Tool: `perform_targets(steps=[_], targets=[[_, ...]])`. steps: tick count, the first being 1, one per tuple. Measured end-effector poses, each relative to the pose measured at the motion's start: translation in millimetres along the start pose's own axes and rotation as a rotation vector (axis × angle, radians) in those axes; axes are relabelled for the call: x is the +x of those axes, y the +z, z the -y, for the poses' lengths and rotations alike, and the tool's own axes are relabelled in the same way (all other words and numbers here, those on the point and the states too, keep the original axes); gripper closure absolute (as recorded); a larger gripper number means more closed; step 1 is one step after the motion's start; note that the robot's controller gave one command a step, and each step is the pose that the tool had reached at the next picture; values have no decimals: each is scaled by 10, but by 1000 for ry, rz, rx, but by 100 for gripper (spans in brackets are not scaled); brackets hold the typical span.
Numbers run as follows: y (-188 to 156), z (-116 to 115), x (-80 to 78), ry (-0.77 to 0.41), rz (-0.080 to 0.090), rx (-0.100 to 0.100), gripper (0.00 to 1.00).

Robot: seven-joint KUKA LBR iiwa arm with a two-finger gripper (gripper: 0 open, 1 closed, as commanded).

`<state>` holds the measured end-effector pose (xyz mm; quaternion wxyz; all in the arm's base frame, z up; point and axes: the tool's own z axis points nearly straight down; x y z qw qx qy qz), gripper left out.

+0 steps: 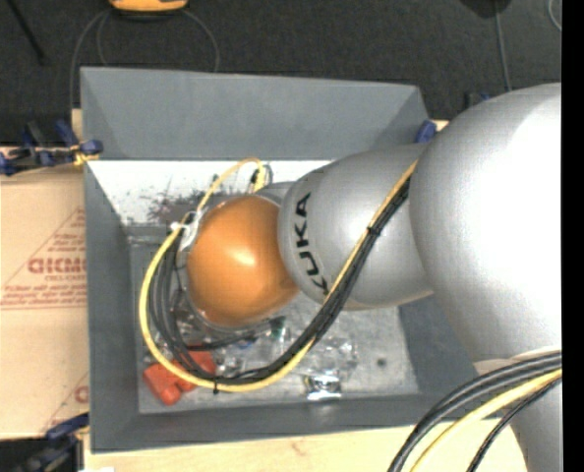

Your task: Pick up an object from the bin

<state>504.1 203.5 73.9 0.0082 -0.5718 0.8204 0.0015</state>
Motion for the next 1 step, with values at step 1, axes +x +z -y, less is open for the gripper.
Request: perform_targets(steps=[1], targets=[[-15, 6, -22, 5, -7, -5, 0]])
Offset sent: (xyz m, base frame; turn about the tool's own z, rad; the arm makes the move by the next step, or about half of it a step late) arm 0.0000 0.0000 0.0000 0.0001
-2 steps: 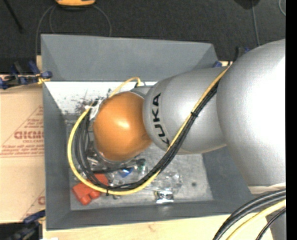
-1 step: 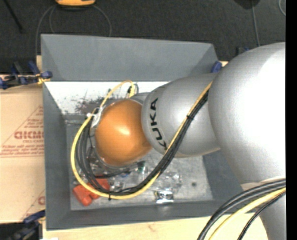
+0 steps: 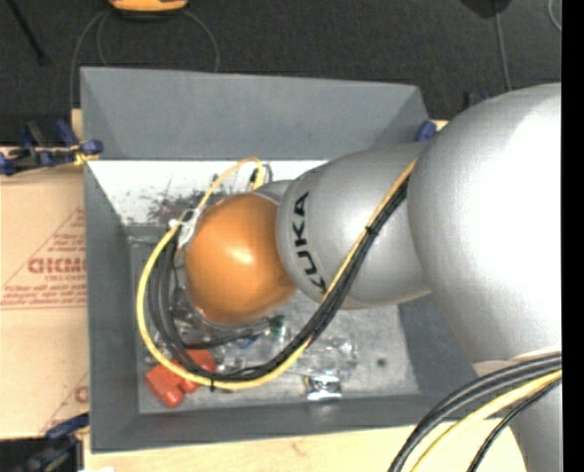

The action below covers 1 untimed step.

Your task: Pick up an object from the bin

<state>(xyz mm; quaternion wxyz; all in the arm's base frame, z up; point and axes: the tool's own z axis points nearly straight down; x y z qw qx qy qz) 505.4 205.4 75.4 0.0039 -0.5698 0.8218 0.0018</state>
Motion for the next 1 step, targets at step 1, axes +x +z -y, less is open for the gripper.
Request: perform_targets(steps=[1], targets=[[-16, 4, -16, 1, 4, 2, 100]])
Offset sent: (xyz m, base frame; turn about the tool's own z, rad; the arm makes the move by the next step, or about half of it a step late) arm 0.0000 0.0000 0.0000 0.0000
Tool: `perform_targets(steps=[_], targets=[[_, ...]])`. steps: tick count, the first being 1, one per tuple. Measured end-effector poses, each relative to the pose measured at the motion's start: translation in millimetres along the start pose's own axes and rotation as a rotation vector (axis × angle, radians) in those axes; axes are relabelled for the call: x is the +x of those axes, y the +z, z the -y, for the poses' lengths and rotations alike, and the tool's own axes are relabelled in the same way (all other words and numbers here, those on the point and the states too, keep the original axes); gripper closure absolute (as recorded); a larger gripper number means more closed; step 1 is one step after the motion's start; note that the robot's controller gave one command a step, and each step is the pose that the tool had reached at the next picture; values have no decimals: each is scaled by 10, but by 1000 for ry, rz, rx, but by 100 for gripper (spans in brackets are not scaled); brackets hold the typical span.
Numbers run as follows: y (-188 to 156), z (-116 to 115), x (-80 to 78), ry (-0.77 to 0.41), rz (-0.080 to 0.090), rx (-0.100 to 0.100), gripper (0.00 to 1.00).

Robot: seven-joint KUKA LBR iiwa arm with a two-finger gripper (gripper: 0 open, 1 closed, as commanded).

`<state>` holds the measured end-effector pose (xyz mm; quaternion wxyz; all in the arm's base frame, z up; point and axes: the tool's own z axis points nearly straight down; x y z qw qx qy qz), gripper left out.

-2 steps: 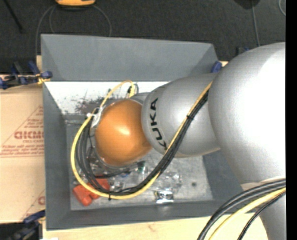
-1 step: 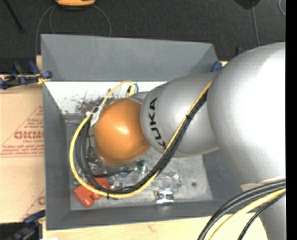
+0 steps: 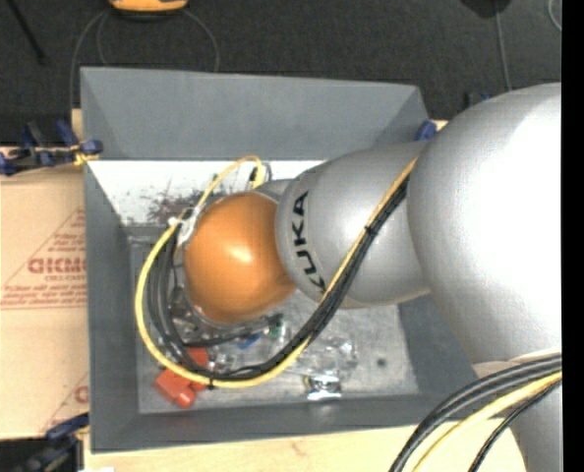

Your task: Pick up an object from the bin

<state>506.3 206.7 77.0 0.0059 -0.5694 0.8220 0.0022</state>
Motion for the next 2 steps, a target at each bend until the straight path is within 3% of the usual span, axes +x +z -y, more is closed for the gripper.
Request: perform_targets(steps=[1, 2], targets=[[-294, 18, -6, 7, -9, 1, 100], [-1206, 49, -23, 12, -5, 5, 100]])
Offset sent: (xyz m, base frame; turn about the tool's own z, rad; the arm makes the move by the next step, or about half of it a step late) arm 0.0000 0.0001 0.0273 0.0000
